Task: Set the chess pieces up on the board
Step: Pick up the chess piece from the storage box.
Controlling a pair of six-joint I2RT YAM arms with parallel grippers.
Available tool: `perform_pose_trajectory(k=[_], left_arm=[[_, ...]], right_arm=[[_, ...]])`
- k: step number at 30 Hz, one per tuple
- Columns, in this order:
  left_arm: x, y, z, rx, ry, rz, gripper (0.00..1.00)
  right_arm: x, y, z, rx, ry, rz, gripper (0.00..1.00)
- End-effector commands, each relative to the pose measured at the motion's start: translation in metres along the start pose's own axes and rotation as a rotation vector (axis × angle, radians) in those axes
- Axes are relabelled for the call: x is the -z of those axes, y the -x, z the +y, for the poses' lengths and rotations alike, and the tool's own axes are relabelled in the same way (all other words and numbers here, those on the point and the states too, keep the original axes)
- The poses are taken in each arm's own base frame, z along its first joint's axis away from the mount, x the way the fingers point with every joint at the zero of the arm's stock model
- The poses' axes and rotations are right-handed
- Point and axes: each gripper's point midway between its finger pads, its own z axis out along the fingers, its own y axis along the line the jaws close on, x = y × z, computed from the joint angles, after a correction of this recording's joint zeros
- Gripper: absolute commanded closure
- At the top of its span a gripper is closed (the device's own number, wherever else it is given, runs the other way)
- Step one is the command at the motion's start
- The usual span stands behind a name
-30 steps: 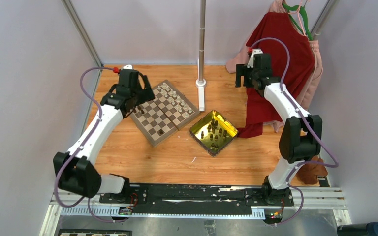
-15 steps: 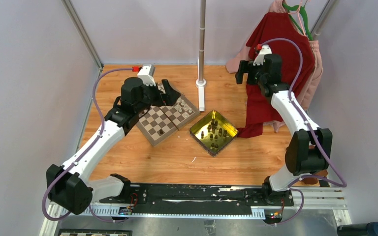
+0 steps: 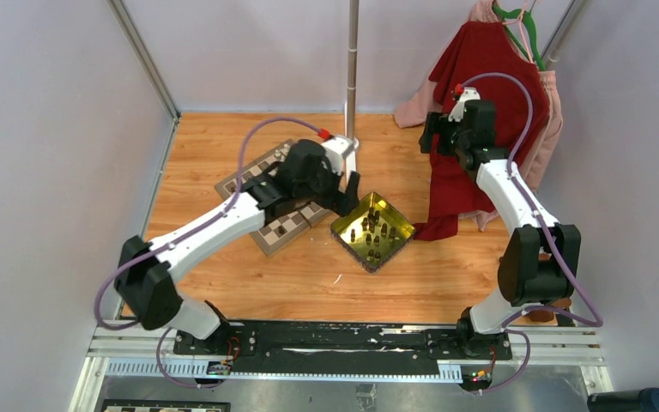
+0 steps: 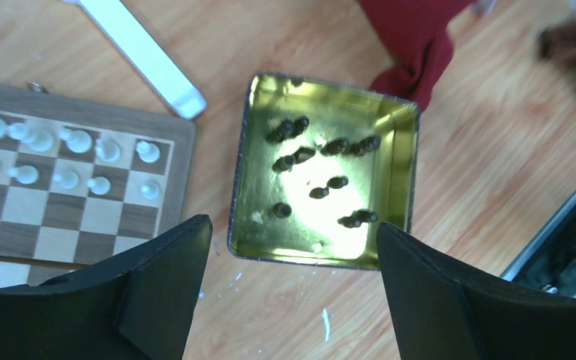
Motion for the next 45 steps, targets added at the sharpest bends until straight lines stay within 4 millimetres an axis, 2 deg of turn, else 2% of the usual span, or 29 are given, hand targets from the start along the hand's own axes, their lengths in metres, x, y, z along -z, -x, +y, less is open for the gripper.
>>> perform_pose_trajectory(k=[1, 2, 6, 11, 18, 32, 45], left_arm=[[-0.023, -0.053, 0.001, -0.127, 0.077, 0.232, 0.19], [-0.029, -0.058, -0.004, -0.137, 0.069, 0.251, 0.2], [-0.044, -0.076, -0.013, -0.158, 0.056, 0.318, 0.38], [-0.056, -0.091, -0.018, -0.184, 0.069, 0.361, 0.46], [-0.072, -0.11, -0.024, -0.207, 0.069, 0.423, 0.47], [-0.1, -0.136, -0.012, -0.224, 0.123, 0.512, 0.47], [-0.113, -0.147, -0.002, -0.229, 0.166, 0.529, 0.5]], right_arm=[[0.017, -0.008, -0.024, 0.016, -0.138, 0.049, 0.13], [0.017, -0.011, -0.025, 0.015, -0.141, 0.056, 0.14], [0.016, -0.02, -0.025, 0.009, -0.143, 0.074, 0.16], [0.015, -0.025, -0.026, 0.001, -0.145, 0.085, 0.18], [0.013, -0.029, -0.025, -0.004, -0.135, 0.093, 0.19], [0.019, -0.031, -0.024, 0.002, -0.133, 0.093, 0.2], [0.025, -0.027, -0.022, 0.007, -0.128, 0.082, 0.2]])
